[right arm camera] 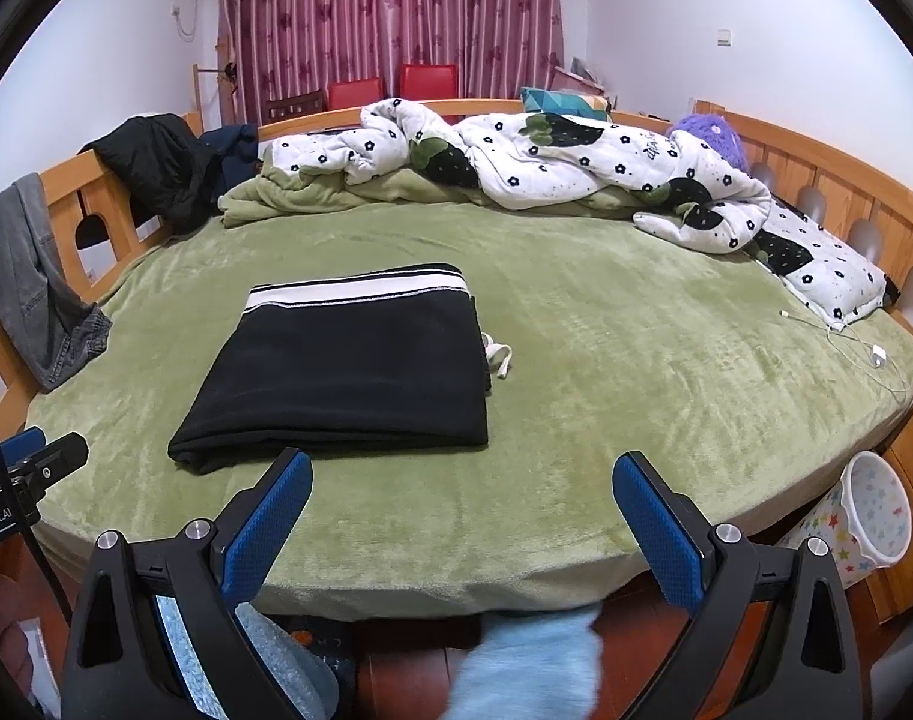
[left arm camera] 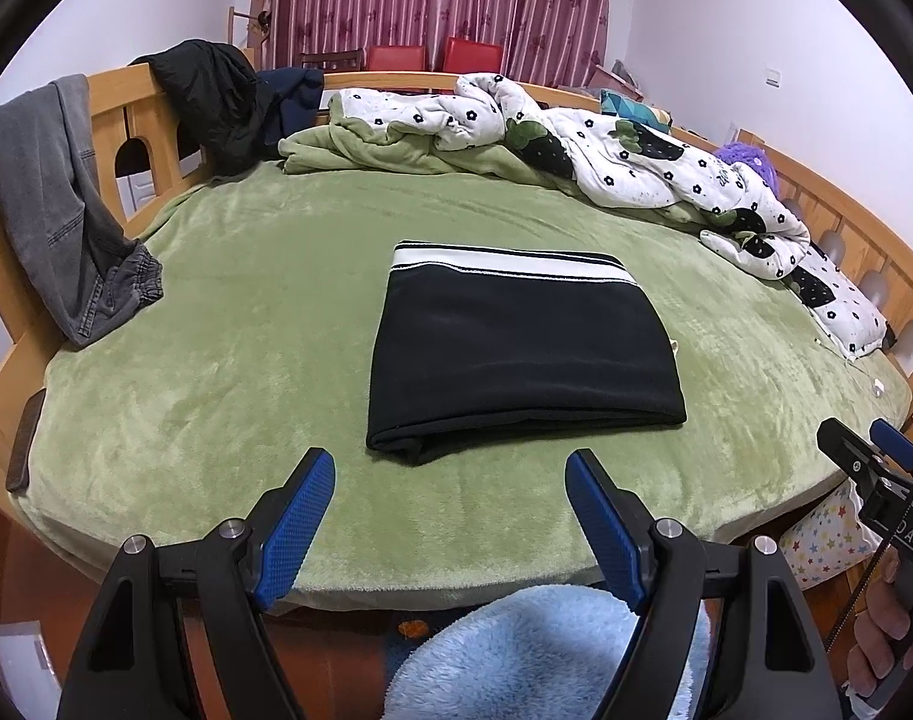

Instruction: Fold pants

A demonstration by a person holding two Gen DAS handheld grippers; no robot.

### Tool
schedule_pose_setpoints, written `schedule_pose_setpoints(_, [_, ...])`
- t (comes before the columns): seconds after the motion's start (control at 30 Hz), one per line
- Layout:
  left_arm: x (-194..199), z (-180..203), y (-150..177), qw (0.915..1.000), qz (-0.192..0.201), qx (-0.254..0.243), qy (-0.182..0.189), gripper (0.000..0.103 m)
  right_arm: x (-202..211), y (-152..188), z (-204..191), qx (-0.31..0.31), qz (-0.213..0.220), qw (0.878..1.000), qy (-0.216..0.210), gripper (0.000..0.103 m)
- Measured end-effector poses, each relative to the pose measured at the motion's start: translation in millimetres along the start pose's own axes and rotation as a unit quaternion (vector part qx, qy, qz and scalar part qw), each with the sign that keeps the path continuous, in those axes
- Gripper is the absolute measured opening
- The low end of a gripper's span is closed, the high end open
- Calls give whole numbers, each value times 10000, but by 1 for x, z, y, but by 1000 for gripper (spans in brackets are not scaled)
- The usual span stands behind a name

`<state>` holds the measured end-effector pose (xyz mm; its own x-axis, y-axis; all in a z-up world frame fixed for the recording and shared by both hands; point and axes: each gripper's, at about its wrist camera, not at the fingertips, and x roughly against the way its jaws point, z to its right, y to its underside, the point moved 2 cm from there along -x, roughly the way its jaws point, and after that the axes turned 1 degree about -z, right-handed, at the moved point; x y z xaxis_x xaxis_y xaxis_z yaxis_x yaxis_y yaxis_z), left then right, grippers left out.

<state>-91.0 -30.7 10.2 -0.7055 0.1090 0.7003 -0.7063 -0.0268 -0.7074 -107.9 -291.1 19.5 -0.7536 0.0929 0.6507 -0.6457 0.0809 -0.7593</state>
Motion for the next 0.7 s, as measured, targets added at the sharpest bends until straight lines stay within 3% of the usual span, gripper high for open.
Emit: schedule_pose_setpoints(0.7, [9,2,-2,9999,100,-59,52,78,17,-5,5,-41,95,9999,74,99])
